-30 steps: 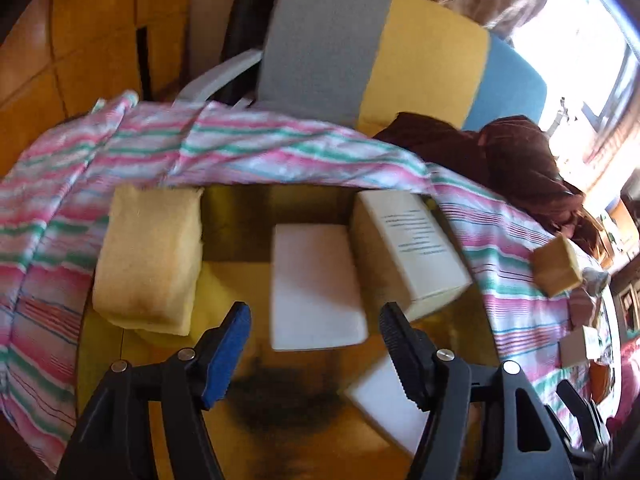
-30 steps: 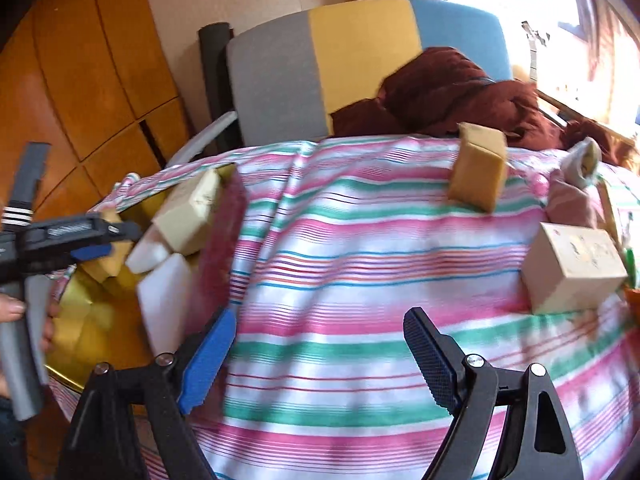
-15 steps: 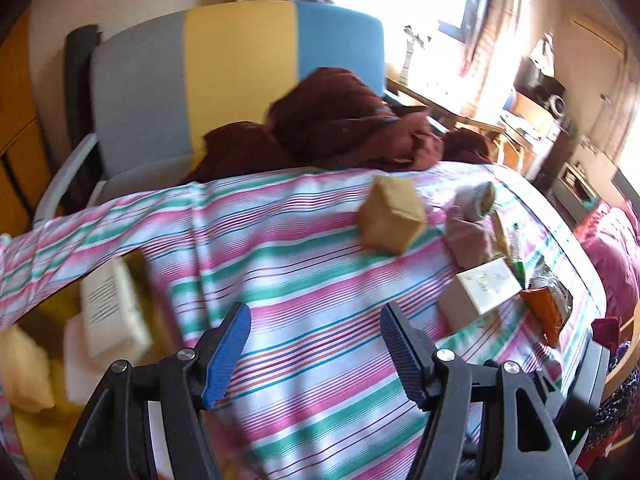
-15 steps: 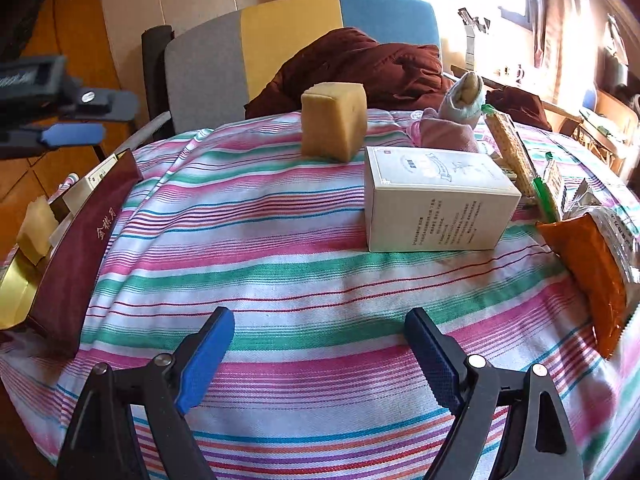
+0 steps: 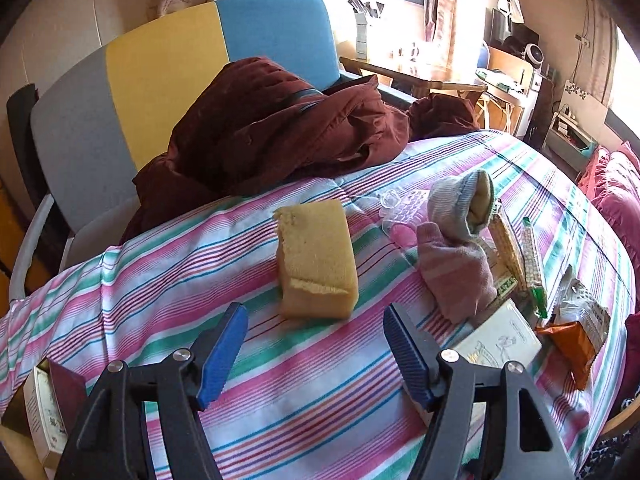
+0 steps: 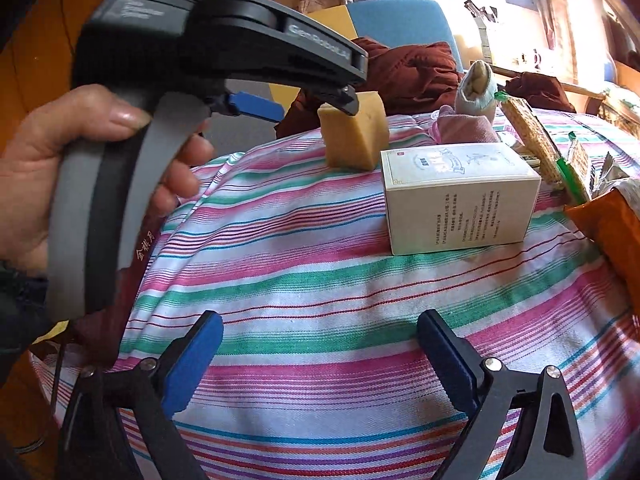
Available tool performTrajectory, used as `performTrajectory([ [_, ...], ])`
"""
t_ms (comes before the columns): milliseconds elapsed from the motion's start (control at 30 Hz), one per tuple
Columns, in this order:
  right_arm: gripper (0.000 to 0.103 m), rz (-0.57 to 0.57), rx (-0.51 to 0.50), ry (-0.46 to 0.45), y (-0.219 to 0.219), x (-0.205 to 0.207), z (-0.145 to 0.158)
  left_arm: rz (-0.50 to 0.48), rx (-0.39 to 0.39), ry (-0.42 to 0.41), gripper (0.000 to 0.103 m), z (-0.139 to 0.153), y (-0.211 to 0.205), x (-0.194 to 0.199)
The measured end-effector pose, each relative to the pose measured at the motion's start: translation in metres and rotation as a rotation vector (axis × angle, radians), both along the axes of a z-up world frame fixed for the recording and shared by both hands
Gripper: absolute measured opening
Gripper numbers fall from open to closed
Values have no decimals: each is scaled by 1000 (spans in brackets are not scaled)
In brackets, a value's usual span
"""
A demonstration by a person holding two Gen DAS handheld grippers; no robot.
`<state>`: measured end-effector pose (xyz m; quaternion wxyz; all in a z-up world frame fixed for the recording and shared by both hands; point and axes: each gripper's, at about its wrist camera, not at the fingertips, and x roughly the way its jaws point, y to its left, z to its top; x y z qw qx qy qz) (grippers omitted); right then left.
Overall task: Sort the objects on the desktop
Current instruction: 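Move both grippers back toward the remaining items on the table, then grasp the yellow sponge with the left gripper and lift it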
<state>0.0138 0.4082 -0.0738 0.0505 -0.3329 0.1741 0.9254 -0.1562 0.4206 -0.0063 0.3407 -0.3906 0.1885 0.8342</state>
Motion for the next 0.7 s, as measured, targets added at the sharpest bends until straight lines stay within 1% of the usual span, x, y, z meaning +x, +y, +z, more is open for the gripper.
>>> performTrajectory([
  [133,103,12,-23,12,1,0,-1,11,9,-13,72,-8,15,-16],
  [233,103,17,-35,17,2,-1,-2,57,-6,6,72,-15,21,-27],
  [267,103,17,-37,19,2,-1,-2,70,-3,-10,70,-19,21,-32],
  [300,103,18,-39,19,2,-1,-2,73,21,-53,67,-22,19,-38],
  [333,103,18,-41,20,2,-1,-2,73,45,-90,60,-25,16,-41],
  [400,103,19,-44,21,2,-1,-3,73,74,-115,57,-27,10,-42],
  [433,103,19,-46,21,2,-1,-3,73,85,-123,53,-27,7,-41],
  [500,103,20,-50,23,2,0,-3,74,92,-118,50,-23,0,-36],
  [700,103,24,-93,45,8,2,-4,91,118,-117,49,-4,-38,-15],
])
